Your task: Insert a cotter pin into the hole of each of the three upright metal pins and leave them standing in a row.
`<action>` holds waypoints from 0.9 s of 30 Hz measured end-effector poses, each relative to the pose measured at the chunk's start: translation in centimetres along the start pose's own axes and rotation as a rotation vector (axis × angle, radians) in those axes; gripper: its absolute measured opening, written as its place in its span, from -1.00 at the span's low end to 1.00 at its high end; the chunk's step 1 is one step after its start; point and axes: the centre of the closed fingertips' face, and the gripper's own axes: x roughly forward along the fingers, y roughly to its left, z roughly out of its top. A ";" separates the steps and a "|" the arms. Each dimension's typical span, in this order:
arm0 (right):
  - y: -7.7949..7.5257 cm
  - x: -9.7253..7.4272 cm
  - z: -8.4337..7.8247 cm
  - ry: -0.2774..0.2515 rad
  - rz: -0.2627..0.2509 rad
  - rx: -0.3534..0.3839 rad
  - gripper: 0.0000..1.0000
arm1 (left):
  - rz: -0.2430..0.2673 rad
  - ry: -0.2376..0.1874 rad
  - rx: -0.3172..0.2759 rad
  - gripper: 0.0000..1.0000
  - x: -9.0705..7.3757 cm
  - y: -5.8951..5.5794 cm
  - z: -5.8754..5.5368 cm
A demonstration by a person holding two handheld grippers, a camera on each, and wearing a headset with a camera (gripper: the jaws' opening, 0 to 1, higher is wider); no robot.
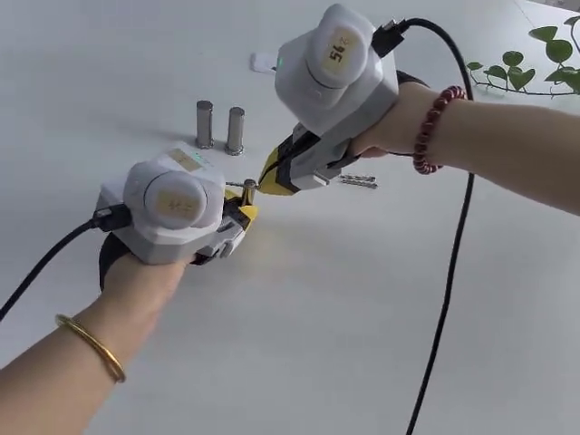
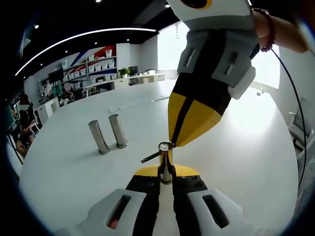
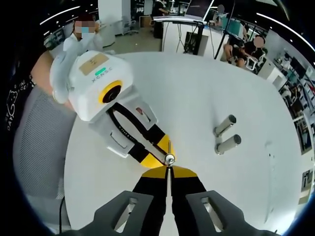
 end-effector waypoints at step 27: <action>-1.6 2.0 1.4 -0.016 0.006 -0.011 -1.00 | 0.001 0.001 -0.023 -0.86 0.2 2.7 -0.8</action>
